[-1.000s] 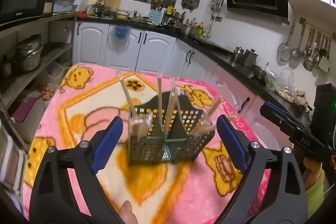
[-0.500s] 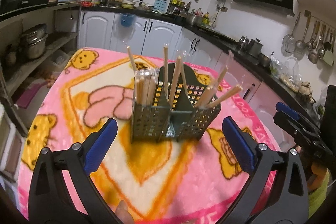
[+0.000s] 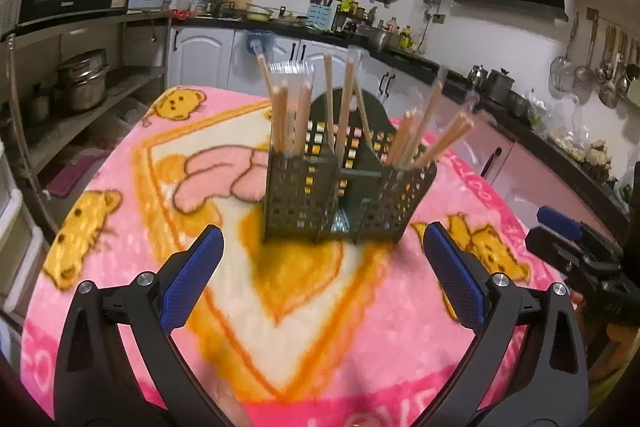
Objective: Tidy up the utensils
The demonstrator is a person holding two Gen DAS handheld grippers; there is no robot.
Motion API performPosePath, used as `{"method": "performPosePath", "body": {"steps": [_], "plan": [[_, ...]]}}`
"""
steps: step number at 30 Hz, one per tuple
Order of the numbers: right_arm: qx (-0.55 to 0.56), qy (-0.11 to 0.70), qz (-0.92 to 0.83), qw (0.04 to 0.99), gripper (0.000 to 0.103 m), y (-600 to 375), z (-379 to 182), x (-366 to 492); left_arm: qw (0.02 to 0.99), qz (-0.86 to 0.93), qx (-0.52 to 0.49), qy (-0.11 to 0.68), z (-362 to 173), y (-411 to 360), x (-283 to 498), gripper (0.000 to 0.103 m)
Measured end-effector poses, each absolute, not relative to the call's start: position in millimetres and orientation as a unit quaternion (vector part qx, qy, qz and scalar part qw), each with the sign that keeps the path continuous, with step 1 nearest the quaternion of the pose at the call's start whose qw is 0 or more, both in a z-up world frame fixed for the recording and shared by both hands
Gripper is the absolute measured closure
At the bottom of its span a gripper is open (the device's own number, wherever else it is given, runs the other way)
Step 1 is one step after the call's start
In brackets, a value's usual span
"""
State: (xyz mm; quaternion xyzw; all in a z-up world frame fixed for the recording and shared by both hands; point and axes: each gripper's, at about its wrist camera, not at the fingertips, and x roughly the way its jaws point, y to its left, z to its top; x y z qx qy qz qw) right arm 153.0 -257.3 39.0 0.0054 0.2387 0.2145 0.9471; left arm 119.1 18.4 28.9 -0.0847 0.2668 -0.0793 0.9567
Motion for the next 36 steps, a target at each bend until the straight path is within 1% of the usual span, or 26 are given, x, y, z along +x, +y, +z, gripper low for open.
{"method": "performPosePath", "body": {"steps": [5, 11, 18, 27, 33, 36], "plan": [[0.021, 0.218, 0.192, 0.956, 0.009, -263.8, 33.2, 145.8, 0.962, -0.062, -0.07, 0.257, 19.8, 16.6, 113.0, 0.011], [0.033, 0.212, 0.179, 0.96, 0.009, -268.7, 25.2, 140.9, 0.968, -0.054, -0.054, 0.24, 12.2, 12.0, 103.1, 0.011], [0.04, 0.17, 0.154, 0.973, 0.009, -275.4, 19.2, 125.5, 0.975, -0.043, -0.053, 0.211, 10.4, 10.6, 93.4, 0.011], [0.011, 0.11, 0.138, 0.984, 0.007, -273.6, 12.0, 102.4, 0.981, -0.019, -0.054, 0.183, 7.3, 13.1, 84.3, 0.011], [-0.01, 0.097, 0.14, 0.985, 0.007, -263.2, 0.9, 93.4, 0.985, -0.025, -0.049, 0.165, 3.8, 11.6, 78.2, 0.011], [-0.01, 0.105, 0.14, 0.984, 0.007, -258.6, -7.5, 94.2, 0.985, -0.031, -0.044, 0.163, 0.7, 8.8, 76.7, 0.011]]}}
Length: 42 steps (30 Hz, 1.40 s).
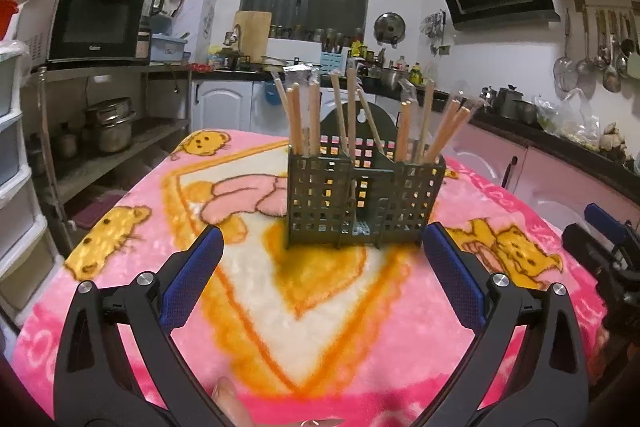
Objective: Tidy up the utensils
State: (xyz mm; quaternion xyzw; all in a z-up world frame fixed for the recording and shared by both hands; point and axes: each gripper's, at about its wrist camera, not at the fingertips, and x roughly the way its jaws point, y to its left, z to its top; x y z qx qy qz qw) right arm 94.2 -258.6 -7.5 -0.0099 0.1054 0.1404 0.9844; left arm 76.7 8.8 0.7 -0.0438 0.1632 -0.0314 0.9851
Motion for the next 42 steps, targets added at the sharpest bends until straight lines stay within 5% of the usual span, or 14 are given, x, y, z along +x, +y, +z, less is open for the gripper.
{"method": "performPosePath", "body": {"steps": [42], "plan": [[0.003, 0.101, 0.131, 0.986, 0.007, -260.6, -8.1, 92.2, 0.984, -0.041, -0.048, 0.166, -4.2, 9.4, 77.6, 0.011]]}}
